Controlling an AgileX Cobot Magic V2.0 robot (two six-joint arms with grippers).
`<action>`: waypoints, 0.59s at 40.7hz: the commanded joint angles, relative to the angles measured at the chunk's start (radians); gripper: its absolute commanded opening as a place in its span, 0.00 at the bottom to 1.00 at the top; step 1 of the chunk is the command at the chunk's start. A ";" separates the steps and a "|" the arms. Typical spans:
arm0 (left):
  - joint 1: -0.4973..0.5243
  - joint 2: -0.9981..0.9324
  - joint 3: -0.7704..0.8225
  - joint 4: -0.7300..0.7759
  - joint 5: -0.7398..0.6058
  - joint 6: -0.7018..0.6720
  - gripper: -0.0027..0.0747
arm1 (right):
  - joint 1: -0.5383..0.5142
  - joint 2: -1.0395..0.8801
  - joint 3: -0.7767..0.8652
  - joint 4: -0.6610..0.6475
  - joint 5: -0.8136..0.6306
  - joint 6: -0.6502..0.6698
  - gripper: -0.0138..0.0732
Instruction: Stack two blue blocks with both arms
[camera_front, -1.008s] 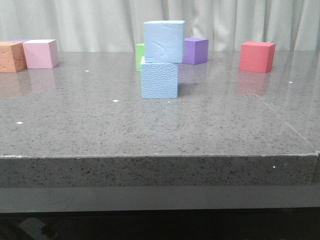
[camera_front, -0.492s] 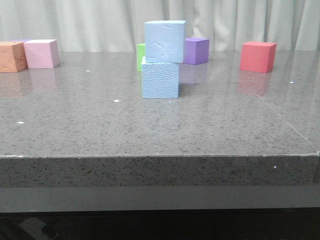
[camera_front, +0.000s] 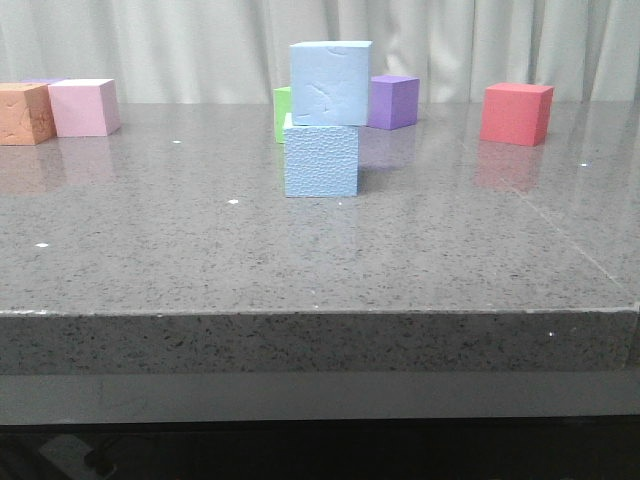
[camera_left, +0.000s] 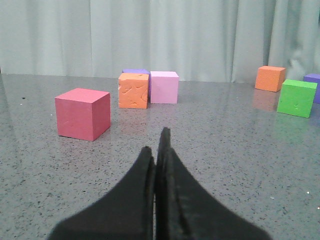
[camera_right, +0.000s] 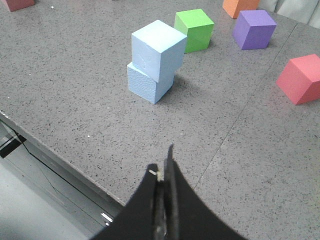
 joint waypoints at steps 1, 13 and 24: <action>-0.006 -0.017 0.003 -0.008 -0.084 0.001 0.01 | -0.005 0.006 -0.025 -0.003 -0.061 -0.009 0.02; -0.006 -0.017 0.003 -0.008 -0.084 0.001 0.01 | -0.186 -0.173 0.187 -0.003 -0.169 -0.009 0.02; -0.006 -0.017 0.003 -0.008 -0.084 0.001 0.01 | -0.381 -0.486 0.576 -0.007 -0.454 -0.009 0.02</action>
